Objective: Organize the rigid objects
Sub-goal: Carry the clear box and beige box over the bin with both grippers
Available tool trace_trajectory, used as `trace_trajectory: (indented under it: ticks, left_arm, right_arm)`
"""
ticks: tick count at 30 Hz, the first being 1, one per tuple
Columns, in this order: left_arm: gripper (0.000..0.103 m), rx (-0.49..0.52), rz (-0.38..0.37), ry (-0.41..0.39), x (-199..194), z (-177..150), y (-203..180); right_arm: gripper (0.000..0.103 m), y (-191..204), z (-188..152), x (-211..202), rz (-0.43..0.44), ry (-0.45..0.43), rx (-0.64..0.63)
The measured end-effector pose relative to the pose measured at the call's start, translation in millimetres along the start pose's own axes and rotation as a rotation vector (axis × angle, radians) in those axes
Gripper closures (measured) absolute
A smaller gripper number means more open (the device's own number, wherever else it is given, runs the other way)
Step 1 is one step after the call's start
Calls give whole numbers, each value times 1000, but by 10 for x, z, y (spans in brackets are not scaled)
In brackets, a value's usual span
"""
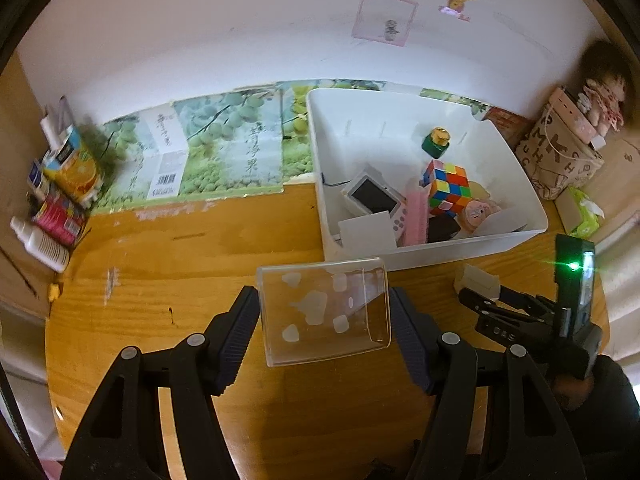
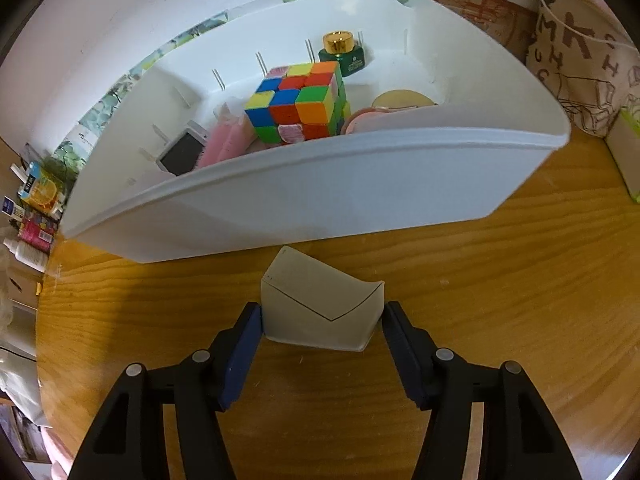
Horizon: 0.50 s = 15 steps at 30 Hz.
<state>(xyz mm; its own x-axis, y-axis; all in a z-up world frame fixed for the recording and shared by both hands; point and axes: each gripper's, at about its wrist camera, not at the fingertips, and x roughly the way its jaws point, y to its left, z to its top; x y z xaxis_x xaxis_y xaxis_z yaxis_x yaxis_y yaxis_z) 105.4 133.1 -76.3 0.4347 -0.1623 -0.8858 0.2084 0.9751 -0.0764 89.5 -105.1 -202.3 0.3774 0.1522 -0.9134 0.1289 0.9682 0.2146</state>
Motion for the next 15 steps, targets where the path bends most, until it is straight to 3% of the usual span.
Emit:
trace_trajectory:
  ticks: [7,15]
  left_arm:
    - [34,55,-7,-12,58,139,-90]
    - [34,69,-8,-48,41,302,-201]
  right_arm:
    - [41,-176,23,-393,-10,-59,40]
    - [41,-371,281,-834,-3,-136,65]
